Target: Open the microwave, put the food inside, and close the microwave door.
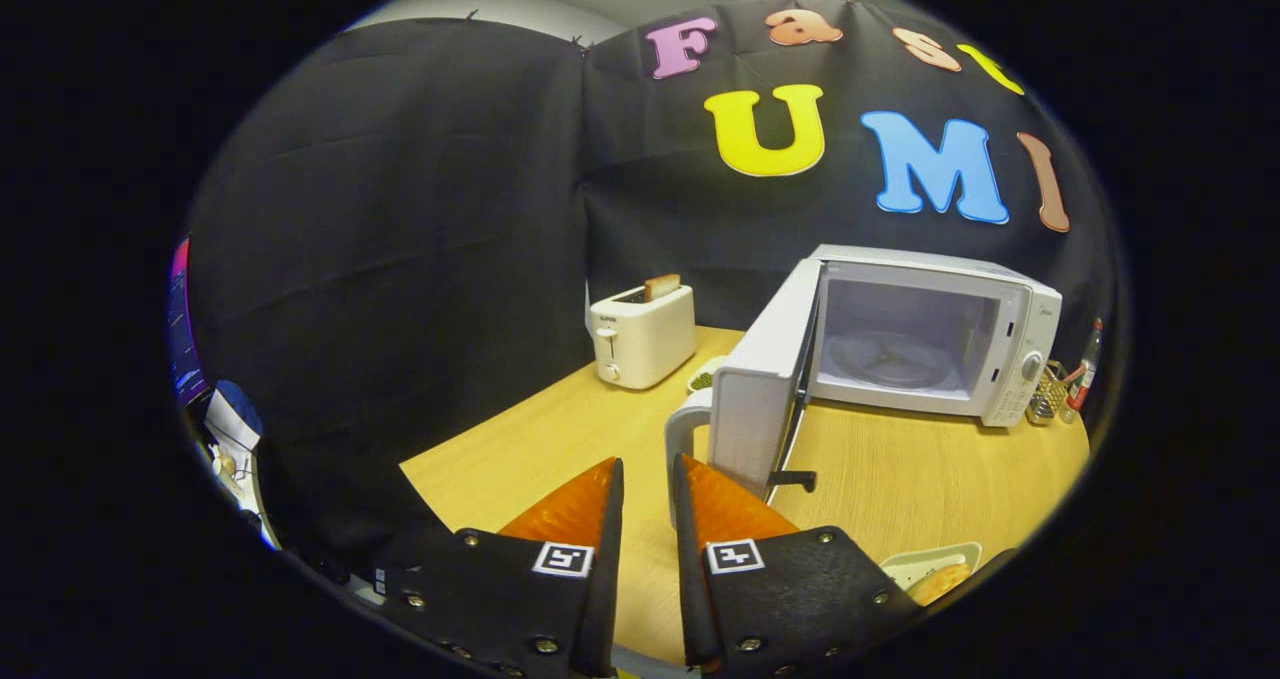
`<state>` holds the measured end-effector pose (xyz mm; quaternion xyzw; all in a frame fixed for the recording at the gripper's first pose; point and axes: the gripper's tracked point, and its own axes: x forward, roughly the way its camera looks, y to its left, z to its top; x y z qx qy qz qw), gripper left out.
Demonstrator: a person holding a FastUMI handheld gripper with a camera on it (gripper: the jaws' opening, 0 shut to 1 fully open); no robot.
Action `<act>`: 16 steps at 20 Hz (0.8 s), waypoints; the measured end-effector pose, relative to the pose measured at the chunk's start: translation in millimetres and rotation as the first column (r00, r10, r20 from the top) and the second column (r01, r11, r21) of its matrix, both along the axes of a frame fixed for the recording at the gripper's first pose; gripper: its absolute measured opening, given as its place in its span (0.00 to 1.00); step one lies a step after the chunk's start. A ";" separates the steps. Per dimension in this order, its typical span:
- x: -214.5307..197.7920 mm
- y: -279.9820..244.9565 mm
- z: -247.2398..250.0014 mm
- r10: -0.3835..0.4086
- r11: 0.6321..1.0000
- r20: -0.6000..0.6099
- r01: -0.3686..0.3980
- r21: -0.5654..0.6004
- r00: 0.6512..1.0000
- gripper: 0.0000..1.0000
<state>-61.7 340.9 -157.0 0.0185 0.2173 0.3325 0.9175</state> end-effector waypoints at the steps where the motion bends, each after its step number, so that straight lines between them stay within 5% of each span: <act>1: -2.7 -4.7 11.8 0.010 1.000 0.012 -0.010 0.021 1.000 0.28; 3: -5.5 -15.5 32.0 0.018 0.998 0.036 -0.020 0.059 0.999 0.54; 4: -4.2 -25.1 40.8 0.010 0.997 0.051 -0.014 0.070 0.999 0.76; 6: 4.2 -48.5 54.5 -0.037 0.997 0.087 0.031 0.069 0.996 0.95; 16: 32.7 -154.4 13.1 -0.243 0.966 0.077 0.248 -0.072 0.967 0.98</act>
